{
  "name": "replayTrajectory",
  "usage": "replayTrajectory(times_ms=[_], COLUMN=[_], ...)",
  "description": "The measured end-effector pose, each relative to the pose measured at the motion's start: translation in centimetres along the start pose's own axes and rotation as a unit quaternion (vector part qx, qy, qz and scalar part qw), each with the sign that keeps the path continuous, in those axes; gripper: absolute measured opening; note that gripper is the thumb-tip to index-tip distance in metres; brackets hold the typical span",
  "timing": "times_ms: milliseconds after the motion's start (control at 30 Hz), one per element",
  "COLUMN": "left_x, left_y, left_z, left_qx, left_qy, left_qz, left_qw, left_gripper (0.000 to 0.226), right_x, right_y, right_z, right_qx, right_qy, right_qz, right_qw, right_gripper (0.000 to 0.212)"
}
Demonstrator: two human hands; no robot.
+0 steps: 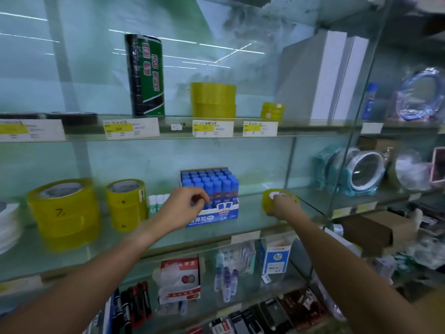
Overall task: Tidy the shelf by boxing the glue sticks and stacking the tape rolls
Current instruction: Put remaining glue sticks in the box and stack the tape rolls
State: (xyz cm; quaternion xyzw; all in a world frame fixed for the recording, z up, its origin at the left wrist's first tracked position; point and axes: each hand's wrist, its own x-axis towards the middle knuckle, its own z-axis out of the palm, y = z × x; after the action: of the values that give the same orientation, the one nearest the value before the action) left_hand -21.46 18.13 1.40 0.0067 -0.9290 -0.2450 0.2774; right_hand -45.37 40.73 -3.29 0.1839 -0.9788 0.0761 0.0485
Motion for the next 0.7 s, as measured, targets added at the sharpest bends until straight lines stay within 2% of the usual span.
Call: replayTrajectory(times_ms=[200,467,633,700], left_x=[0.4,2.6,6.2,8.0], left_y=[1.6,4.1,6.9,8.5], left_z=[1.9,5.4,6.8,6.4], left_qx=[-0.054,-0.126,-0.258,-0.315], left_qy=[-0.060,-0.087,-0.083,-0.067], left_qz=[-0.032,-0.077,-0.175,-0.221], left_qw=[0.996,0.985,0.947,0.921], left_gripper=[0.017,0.013,0.017,0.026], right_x=[-0.3,-1.0,-2.8,-3.6], right_y=[0.9,3.1,3.6,3.3], right_z=[-0.1,-3.7,-7.9,-9.3], right_qx=[0.022,0.208,0.253,0.262], right_qy=[0.016,0.036,0.047,0.042], right_qz=[-0.004,-0.023,-0.095,-0.125], right_qw=[1.000,0.977,0.962,0.956], right_gripper=[0.049,0.039,0.031,0.037])
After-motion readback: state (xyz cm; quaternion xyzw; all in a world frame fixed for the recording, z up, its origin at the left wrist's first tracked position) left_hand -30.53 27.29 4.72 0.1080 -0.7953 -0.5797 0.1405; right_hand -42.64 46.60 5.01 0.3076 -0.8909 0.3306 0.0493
